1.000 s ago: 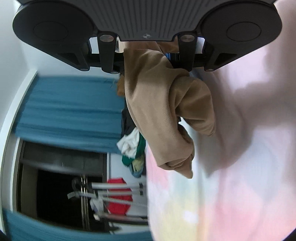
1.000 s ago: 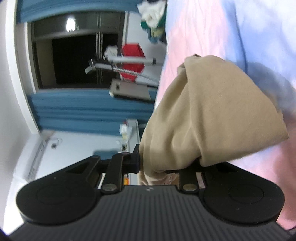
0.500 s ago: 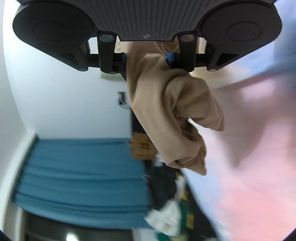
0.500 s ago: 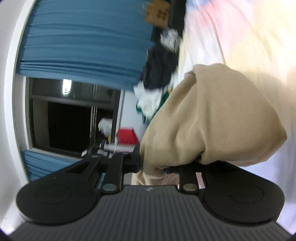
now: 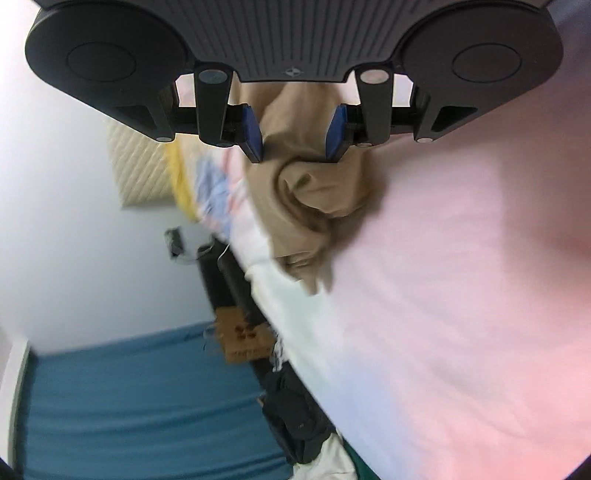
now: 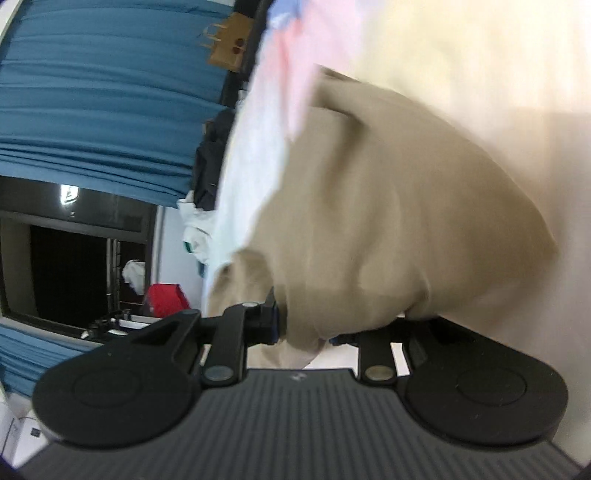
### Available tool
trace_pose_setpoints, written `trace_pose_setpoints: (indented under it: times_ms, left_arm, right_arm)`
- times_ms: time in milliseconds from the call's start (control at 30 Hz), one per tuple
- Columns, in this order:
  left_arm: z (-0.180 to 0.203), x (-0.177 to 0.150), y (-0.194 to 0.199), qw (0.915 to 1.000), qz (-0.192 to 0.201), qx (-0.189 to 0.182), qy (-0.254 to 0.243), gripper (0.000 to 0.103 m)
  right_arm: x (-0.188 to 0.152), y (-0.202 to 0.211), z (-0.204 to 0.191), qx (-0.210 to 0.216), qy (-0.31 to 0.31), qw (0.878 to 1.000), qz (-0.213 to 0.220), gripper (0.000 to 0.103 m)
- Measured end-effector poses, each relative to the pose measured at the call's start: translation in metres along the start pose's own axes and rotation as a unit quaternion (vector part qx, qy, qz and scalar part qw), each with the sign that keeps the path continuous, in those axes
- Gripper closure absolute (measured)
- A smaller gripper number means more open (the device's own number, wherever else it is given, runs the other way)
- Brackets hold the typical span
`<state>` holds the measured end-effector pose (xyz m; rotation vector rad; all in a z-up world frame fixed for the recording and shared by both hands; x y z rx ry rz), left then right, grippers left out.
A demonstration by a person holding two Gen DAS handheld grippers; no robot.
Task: Fold clothes
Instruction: 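Lay the folded shirt on the bed and open both grippers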
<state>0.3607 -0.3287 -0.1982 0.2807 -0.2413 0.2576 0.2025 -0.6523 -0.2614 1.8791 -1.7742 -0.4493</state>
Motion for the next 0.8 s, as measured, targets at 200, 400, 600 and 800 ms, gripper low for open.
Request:
trace_pose_setpoints:
  times_ms: [200,400,600,800]
  left_arm:
    - [0.007,-0.024,0.019,0.9956,-0.045,0.058,-0.059,0.064]
    - [0.091,-0.079,0.064,0.9794,-0.072,0.073,-0.174,0.057]
    - [0.177,-0.122,0.112,0.9474,-0.075,0.098,-0.295,0.033]
    - [0.244,-0.157,0.18,0.9207,-0.049,0.119,-0.368,0.007]
  right_arm:
    - [-0.014,0.003,0.017,-0.021,-0.03,0.999,-0.011,0.074]
    - [-0.031,0.059,-0.023,-0.092,0.063,0.994,-0.019,0.073]
    - [-0.064,0.145,-0.086,-0.106,0.218,0.969,0.042,0.072]
    - [-0.108,0.231,-0.113,-0.115,0.342,0.926,0.111,0.037]
Point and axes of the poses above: each gripper's, at about its wrist camera, not at the fingertips, and y roughly against the way its jaws point, z to its right, x to its top, the point moved 6 cm from there along -y, roughly the way its jaws point, and after that the axes turned 10 degrees about -x, right-handed, at the moved point
